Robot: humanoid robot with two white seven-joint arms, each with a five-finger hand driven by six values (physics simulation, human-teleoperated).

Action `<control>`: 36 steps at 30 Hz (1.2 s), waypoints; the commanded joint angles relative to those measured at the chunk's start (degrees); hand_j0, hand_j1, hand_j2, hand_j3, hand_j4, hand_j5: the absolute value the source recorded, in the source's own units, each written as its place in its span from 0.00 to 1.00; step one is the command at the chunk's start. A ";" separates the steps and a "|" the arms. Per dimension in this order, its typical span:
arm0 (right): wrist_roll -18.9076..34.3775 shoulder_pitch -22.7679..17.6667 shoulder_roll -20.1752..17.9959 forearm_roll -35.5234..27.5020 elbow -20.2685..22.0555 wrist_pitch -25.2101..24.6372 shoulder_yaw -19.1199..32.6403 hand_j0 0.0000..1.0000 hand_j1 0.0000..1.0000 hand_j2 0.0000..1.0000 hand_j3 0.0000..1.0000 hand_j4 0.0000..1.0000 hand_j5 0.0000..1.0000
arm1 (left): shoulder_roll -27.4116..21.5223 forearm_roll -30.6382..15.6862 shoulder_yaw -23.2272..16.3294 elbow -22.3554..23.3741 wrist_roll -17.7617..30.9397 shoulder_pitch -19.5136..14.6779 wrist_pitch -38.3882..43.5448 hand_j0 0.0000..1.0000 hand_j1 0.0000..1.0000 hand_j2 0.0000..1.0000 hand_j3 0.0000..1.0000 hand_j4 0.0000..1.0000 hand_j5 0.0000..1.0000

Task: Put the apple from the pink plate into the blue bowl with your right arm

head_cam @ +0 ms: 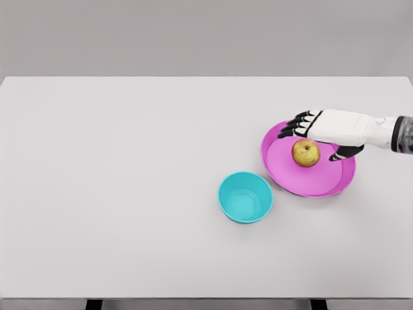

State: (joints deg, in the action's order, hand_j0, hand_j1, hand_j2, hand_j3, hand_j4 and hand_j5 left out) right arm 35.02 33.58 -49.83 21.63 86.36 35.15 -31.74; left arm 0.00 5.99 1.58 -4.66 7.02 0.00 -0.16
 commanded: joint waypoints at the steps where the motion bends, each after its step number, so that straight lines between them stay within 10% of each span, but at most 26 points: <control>1: -0.02 0.00 0.18 -0.27 -2.25 -0.15 -0.42 1.00 1.00 1.00 1.00 1.00 1.00 | 0.00 -0.01 0.00 0.00 0.01 0.00 -0.01 1.00 1.00 1.00 1.00 1.00 1.00; 36: -0.02 5.71 5.62 1.05 -13.94 -0.15 -8.77 1.00 1.00 1.00 1.00 1.00 1.00 | 0.00 -0.01 0.00 0.00 0.01 0.00 -0.01 1.00 1.00 1.00 1.00 1.00 1.00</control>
State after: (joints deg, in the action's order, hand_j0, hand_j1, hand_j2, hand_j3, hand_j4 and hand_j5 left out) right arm 35.02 39.29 -44.41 22.99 73.00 35.15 -40.19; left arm 0.00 5.98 1.58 -4.66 7.02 0.00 -0.17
